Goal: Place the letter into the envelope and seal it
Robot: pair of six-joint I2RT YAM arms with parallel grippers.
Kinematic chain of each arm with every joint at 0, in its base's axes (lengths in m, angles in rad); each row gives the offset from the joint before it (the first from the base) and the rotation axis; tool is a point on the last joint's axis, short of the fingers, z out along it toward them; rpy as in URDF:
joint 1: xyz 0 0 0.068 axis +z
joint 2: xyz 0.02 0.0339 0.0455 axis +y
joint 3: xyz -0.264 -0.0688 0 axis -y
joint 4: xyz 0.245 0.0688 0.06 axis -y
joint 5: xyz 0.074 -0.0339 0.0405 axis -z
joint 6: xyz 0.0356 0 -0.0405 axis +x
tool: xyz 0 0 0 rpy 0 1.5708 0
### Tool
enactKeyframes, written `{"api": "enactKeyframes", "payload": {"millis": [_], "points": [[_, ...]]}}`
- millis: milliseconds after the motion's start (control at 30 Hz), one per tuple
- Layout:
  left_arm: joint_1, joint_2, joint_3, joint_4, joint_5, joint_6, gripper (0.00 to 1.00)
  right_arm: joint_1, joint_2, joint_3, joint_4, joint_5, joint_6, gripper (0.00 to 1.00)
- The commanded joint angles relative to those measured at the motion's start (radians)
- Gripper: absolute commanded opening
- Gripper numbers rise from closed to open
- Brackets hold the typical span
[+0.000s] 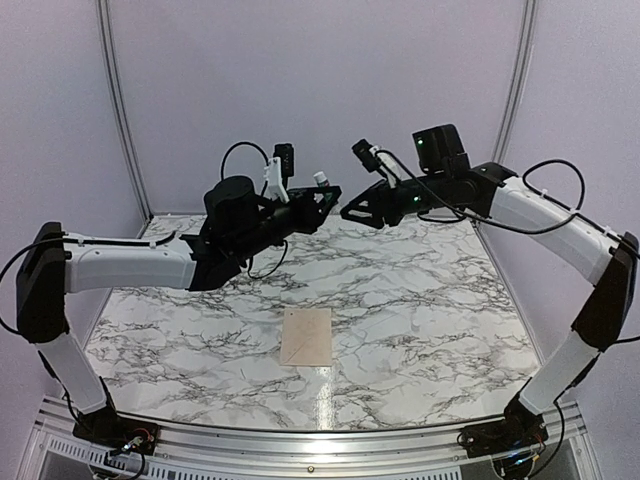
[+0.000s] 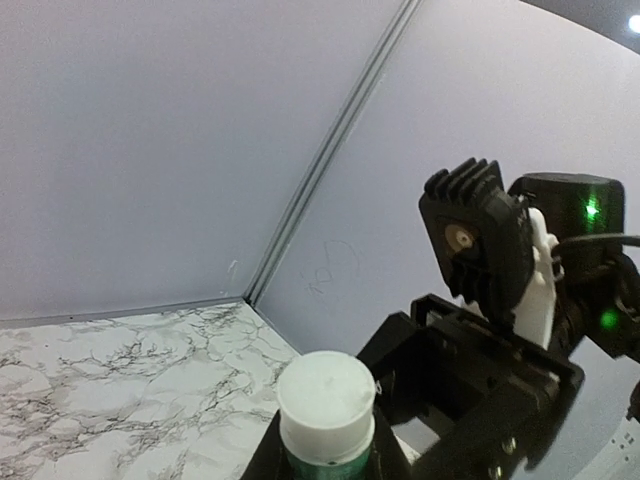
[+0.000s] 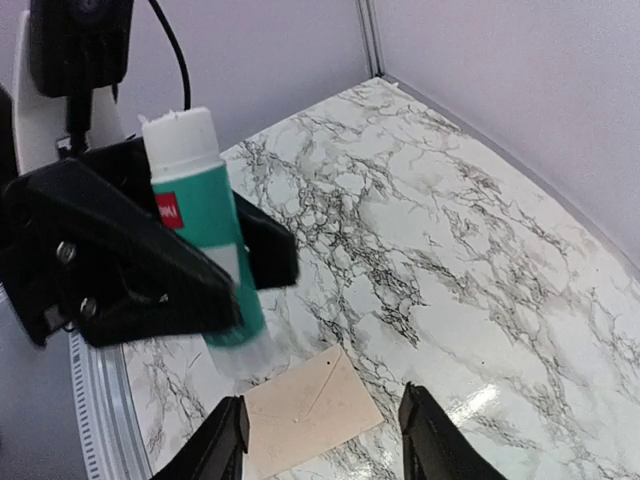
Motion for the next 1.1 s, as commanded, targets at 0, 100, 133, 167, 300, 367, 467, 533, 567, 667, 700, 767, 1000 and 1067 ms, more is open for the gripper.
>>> {"api": "enactKeyframes", "payload": {"millis": [0, 100, 133, 167, 300, 367, 467, 533, 567, 667, 700, 767, 1000, 1067], "points": [[0.065, -0.084, -0.018, 0.023, 0.301, 0.023, 0.03, -0.162, -0.064, -0.009, 0.018, -0.408, -0.097, 0.49], [0.091, -0.103, -0.017, 0.023, 0.470, 0.023, 0.02, -0.195, -0.042, 0.005, -0.050, -0.568, -0.204, 0.48], [0.093, -0.110, -0.016, 0.023, 0.502, 0.024, 0.02, -0.194, -0.033, 0.013, -0.072, -0.604, -0.238, 0.47], [0.094, -0.115, -0.016, 0.024, 0.524, 0.024, 0.02, -0.193, -0.026, 0.016, -0.077, -0.636, -0.250, 0.46], [0.094, -0.116, -0.001, 0.025, 0.597, 0.022, 0.01, -0.175, 0.009, 0.034, -0.064, -0.712, -0.232, 0.46], [0.094, -0.113, 0.009, 0.027, 0.616, 0.013, 0.01, -0.151, 0.028, 0.061, -0.070, -0.737, -0.228, 0.47], [0.094, -0.101, 0.024, 0.030, 0.643, 0.000, 0.01, -0.102, 0.054, 0.094, -0.065, -0.736, -0.213, 0.48], [0.094, -0.095, 0.030, 0.033, 0.648, -0.006, 0.01, -0.076, 0.069, 0.109, -0.058, -0.740, -0.199, 0.48], [0.094, -0.094, 0.030, 0.034, 0.650, -0.007, 0.00, -0.065, 0.076, 0.114, -0.052, -0.740, -0.188, 0.48], [0.094, -0.092, 0.029, 0.038, 0.648, -0.010, 0.00, -0.048, 0.094, 0.122, -0.029, -0.754, -0.156, 0.47], [0.092, -0.091, 0.030, 0.039, 0.648, -0.012, 0.00, -0.047, 0.098, 0.122, -0.021, -0.759, -0.145, 0.47], [0.092, -0.088, 0.029, 0.040, 0.649, -0.014, 0.00, -0.045, 0.103, 0.121, -0.004, -0.771, -0.126, 0.46], [0.092, -0.080, 0.026, 0.046, 0.642, -0.019, 0.00, -0.037, 0.109, 0.116, 0.022, -0.786, -0.094, 0.33], [0.093, -0.078, 0.027, 0.046, 0.641, -0.019, 0.00, -0.038, 0.111, 0.110, 0.033, -0.790, -0.080, 0.28]]}}
